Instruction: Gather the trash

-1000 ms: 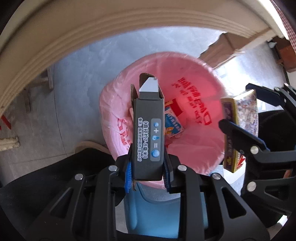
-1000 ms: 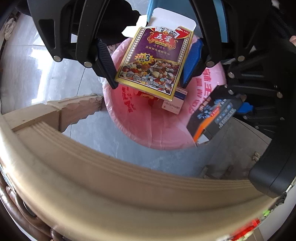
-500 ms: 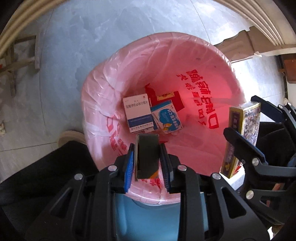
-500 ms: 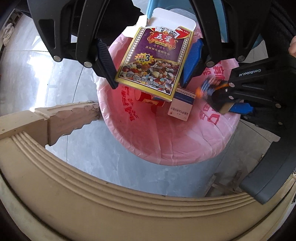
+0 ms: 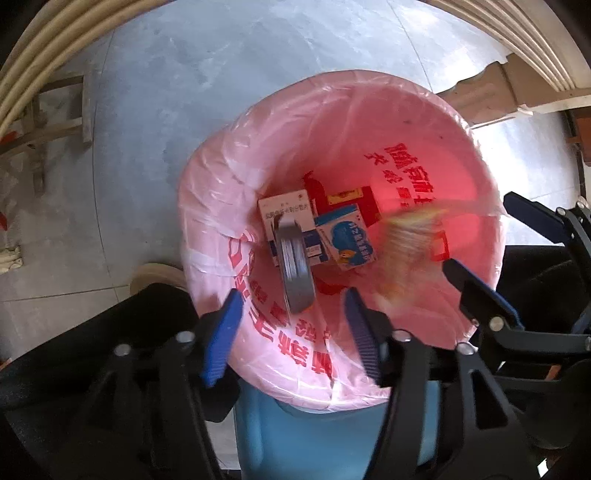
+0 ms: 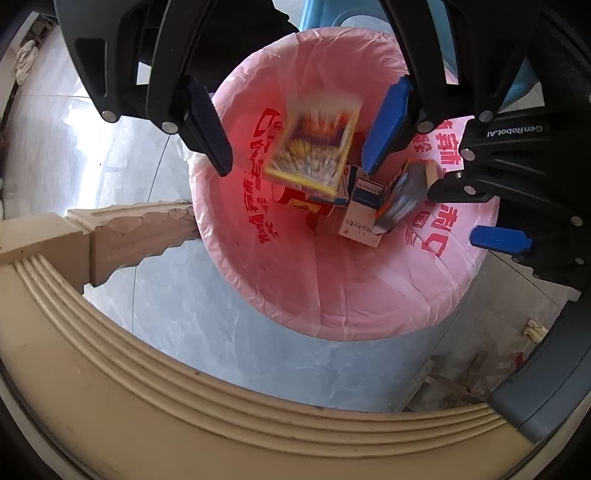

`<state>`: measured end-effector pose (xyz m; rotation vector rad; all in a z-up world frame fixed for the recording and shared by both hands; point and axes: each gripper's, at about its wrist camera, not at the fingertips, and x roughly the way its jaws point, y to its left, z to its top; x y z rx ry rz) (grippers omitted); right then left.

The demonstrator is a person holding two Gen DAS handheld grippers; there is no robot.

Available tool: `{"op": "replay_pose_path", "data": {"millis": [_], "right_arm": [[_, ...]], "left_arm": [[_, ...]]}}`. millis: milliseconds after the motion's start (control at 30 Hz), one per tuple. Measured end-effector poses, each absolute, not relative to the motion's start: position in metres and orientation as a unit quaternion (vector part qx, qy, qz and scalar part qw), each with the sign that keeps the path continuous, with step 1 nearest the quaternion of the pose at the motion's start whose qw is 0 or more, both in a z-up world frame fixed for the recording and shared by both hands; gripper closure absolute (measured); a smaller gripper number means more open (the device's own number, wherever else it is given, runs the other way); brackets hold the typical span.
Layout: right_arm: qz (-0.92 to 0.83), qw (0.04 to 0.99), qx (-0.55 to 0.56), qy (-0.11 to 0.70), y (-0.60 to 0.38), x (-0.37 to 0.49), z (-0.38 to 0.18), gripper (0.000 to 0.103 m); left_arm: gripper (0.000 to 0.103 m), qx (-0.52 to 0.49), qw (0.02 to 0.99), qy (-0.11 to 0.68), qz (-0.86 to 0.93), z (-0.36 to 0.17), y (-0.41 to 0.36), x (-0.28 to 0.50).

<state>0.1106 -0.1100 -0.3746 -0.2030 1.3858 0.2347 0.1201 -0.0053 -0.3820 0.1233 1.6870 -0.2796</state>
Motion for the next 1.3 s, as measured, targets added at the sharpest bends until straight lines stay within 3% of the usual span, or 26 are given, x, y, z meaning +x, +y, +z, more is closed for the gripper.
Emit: {"op": "replay_pose_path", "data": {"millis": [300, 667, 1100, 1300], "right_arm": [[0.102, 0.758, -0.086, 0.639, -0.113, 0.11, -0.372, 0.032], [0.066, 0.771, -0.068, 0.63, -0.122, 0.097, -0.343, 0.023], [0.017, 0.834, -0.016, 0.552, -0.142, 0.043, -0.258, 0.02], [-0.01, 0.883, -0.003, 0.47, -0.154, 0.015, -0.192, 0.009]], "left_arm": [[0.034, 0.062, 0.664, 0.738, -0.104, -0.377, -0.003, 0.118], [0.034, 0.084, 0.71, 0.696, -0.066, -0.345, -0.011, 0.1], [0.034, 0.049, 0.785, 0.615, -0.056, -0.258, -0.013, 0.055], [0.034, 0.042, 0.84, 0.538, -0.058, -0.188, -0.02, 0.038]]}}
